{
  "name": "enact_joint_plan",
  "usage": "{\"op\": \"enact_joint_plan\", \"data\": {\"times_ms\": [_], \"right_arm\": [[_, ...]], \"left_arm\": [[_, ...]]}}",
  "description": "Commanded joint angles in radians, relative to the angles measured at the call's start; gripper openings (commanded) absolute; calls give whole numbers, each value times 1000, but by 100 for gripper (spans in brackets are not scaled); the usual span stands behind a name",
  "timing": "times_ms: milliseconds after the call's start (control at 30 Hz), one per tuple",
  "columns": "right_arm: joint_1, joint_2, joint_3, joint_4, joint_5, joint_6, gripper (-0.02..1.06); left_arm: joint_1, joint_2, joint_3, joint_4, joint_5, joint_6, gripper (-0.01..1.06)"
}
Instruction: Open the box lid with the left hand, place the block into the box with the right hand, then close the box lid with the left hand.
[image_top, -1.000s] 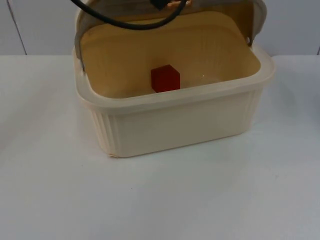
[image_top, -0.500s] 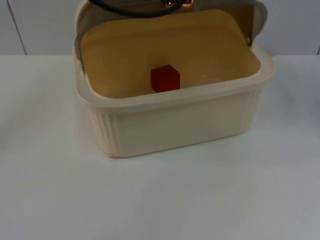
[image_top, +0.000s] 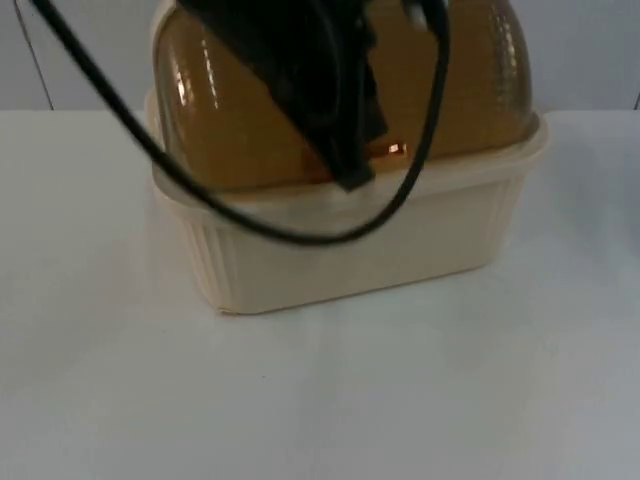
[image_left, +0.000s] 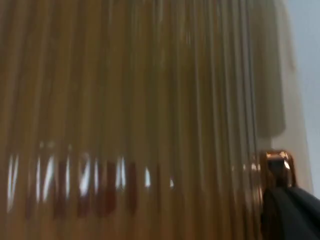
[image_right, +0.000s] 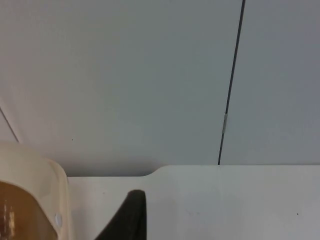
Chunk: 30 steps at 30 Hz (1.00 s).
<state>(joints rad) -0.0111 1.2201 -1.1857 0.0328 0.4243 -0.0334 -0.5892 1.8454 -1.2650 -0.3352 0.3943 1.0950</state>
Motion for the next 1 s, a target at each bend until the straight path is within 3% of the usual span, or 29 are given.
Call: {"op": "enact_joint_plan", "data": {"times_ms": [0, 167, 500, 700, 800, 867, 933, 967], "right_arm": [[-4, -4, -6, -3, 2, 4, 104], [-4, -15, -6, -1, 2, 4, 104], [-4, -26, -6, -1, 11, 8, 104], [-4, -26, -6, -1, 13, 19, 104], [-4, -26, -6, -1, 13, 19, 104], [-4, -26, -6, -1, 13, 19, 104], [-4, -26, -6, -1, 13, 19, 104], [-4, -26, -6, -1, 13, 19, 104]], "left_arm": [[-19, -26, 55, 67, -86, -7, 0], [-78, -58, 159, 189, -151, -7, 0], [-126, -250, 182, 181, -161, -24, 0], [-110, -401, 182, 186, -252, -262, 0], [-98, -458, 182, 186, -266, -322, 0], [-66, -510, 182, 186, -290, -434, 0], [25, -563, 182, 181, -333, -642, 0], [25, -563, 182, 181, -333, -642, 0]]}}
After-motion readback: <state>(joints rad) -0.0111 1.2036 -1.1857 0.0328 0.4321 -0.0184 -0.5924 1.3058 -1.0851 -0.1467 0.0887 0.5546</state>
